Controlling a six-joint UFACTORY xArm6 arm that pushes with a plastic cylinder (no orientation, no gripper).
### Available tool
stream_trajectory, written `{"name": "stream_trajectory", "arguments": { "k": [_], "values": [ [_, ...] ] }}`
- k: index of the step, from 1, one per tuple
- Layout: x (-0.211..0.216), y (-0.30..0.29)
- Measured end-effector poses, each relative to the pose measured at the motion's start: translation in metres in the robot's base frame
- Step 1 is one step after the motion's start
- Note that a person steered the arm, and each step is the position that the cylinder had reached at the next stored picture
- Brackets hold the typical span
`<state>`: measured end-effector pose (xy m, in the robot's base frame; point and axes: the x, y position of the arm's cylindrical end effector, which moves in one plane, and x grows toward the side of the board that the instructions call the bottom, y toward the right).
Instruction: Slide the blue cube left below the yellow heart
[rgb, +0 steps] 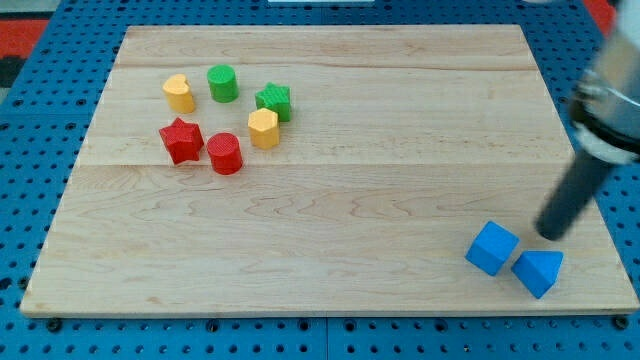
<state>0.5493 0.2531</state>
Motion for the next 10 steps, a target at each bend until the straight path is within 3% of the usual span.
{"name": "stream_trajectory", "arguments": {
  "k": [1, 2, 3, 6, 8, 10],
  "values": [
    [0.050, 0.030],
    [0.069, 0.015],
    [0.067, -0.023],
    [-0.005, -0.101],
    [-0.012, -0.194],
    [-0.012, -0.223]
  ]
}}
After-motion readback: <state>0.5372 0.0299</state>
